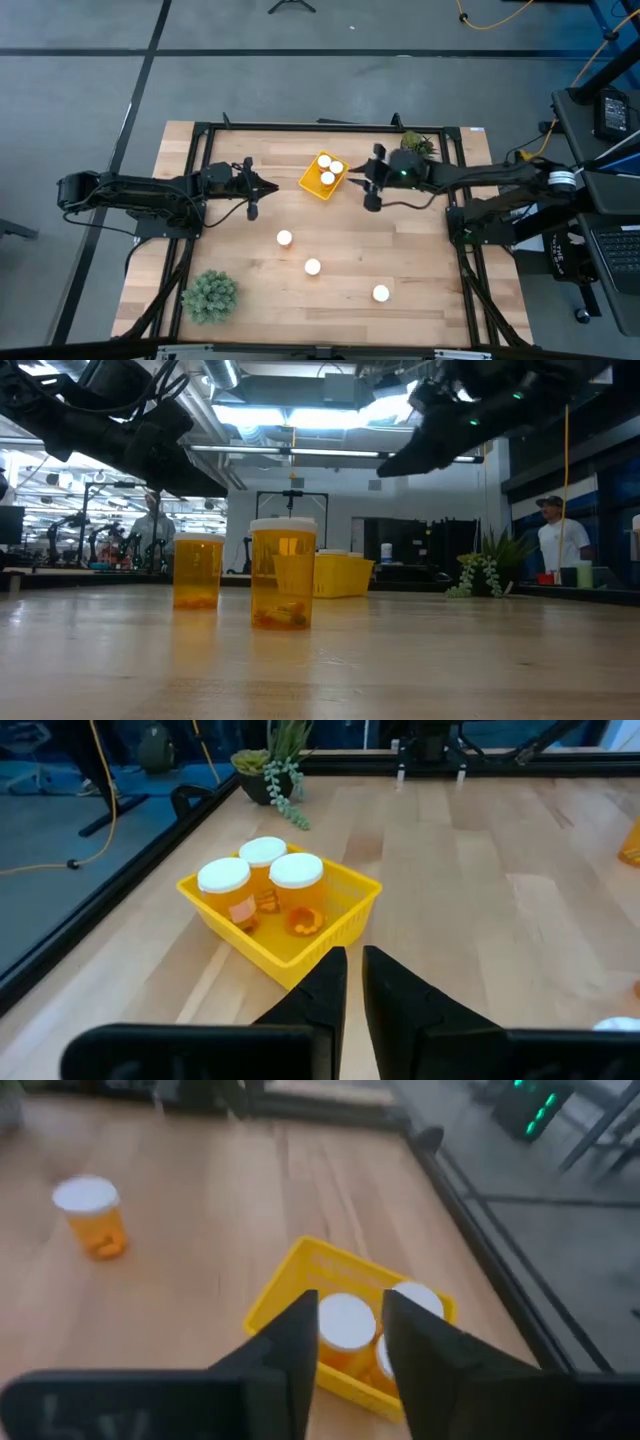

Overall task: Pick and place pill bottles into a basket
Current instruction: Put the top pill bottle into the bin

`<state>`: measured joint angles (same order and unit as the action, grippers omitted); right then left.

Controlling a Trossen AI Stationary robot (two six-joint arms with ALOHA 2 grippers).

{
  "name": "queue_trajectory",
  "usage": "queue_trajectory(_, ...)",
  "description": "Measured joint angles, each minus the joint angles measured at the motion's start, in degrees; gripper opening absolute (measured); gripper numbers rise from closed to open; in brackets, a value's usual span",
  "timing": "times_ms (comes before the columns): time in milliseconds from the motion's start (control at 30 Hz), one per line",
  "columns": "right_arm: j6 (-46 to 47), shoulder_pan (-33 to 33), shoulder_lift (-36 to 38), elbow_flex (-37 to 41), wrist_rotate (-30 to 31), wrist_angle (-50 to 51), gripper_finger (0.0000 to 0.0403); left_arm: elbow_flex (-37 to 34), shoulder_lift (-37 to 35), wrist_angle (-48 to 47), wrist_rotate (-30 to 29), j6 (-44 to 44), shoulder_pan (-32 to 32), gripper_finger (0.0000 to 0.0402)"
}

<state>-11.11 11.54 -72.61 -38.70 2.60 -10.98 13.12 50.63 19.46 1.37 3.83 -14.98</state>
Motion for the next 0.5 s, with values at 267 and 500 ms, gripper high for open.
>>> queue_trajectory(267,3.90,-0.27,6.16,17.16,-0.22,-20.00,0.0030,0.00,-0.01,-0.02,-0.04,-1.52,0.00,0.0033)
queue_trajectory(500,9.23,-0.27,4.94,27.70,-0.22,-37.63,0.0008,0.00,-0.02,-0.20,0.07,-0.77,0.08,0.0034)
